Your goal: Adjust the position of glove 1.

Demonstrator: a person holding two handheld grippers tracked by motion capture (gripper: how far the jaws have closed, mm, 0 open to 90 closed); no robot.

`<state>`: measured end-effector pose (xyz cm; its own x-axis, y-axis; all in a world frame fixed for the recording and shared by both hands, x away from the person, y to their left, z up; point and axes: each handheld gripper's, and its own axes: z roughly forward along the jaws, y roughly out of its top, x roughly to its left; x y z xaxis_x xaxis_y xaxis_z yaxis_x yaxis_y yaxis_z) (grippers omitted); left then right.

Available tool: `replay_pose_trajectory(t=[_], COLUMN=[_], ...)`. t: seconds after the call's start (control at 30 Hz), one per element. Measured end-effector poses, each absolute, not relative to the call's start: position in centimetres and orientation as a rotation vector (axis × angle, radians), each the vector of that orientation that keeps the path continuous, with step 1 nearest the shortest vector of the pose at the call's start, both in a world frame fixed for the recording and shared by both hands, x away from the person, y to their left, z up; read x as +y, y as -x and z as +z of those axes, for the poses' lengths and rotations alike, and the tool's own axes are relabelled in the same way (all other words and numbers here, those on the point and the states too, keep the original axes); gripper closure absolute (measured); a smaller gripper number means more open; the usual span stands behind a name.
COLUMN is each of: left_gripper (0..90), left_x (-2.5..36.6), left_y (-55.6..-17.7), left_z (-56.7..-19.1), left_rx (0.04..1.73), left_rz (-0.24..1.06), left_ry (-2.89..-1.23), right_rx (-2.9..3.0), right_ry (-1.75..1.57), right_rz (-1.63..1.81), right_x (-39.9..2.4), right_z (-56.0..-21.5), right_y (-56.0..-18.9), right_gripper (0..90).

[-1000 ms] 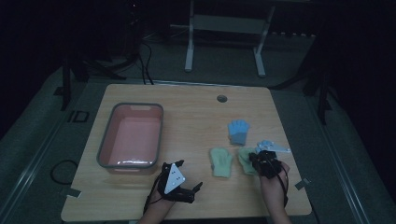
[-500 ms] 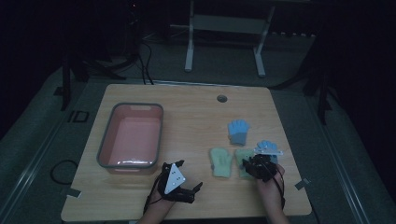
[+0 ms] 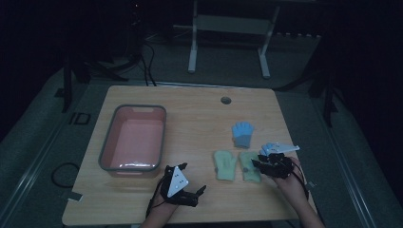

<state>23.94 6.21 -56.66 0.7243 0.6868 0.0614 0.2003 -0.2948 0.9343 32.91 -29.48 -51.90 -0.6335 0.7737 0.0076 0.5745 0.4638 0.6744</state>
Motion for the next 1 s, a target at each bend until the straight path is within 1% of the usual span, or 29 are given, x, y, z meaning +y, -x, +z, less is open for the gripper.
replay_pose_trajectory(t=[0.27, 0.4, 0.5, 0.67, 0.73, 1.0], left_gripper=[1.6, 1.6, 1.6, 1.6, 1.6, 1.6], left_x=[6.2, 6.2, 6.2, 6.2, 6.2, 6.2], left_y=[-23.9, -23.9, -23.9, -24.0, -24.0, -23.9], left_z=[-56.7, -56.7, -56.7, -56.7, -56.7, -56.7], left_rx=[0.691, 0.689, 0.689, 0.692, 0.693, 0.692], left_rz=[0.562, 0.561, 0.561, 0.56, 0.56, 0.562], left_ry=[-1.846, -1.847, -1.847, -1.846, -1.846, -1.847], right_rx=[2.452, 2.453, 2.441, 2.444, 2.447, 2.412], right_ry=[-1.156, -1.13, -1.115, -1.14, -1.135, -1.174], right_rz=[0.934, 0.874, 0.884, 0.923, 0.908, 0.893], right_x=[-29.2, -28.6, -28.5, -28.6, -28.3, -28.0], right_z=[-52.5, -53.7, -54.0, -54.4, -54.3, -53.9], right_y=[-33.0, -33.0, -32.9, -32.7, -32.6, -32.3], right_gripper=[61.2, 57.9, 58.4, 75.7, 79.9, 83.8])
